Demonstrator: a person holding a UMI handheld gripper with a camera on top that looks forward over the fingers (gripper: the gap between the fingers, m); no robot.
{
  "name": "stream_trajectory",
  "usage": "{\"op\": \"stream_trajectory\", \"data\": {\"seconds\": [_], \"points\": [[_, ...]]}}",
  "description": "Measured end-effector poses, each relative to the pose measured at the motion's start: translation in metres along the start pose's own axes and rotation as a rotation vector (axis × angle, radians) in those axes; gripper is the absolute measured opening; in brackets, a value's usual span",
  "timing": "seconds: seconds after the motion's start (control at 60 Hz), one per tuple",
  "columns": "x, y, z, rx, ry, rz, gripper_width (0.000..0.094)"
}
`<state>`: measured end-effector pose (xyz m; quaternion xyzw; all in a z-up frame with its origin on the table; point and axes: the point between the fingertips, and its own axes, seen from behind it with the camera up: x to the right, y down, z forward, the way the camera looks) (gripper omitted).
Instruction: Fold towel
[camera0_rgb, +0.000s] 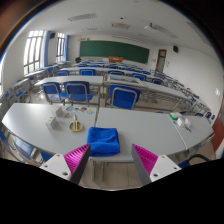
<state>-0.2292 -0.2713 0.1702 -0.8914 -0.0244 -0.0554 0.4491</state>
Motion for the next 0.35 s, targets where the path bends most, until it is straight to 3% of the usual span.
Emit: {"op": "stream_trajectory", "data": {"seconds": [0.35], "points": [[-0.027, 0.03, -0.107, 0.036, 0.048, 0.012, 0.0848]]}}
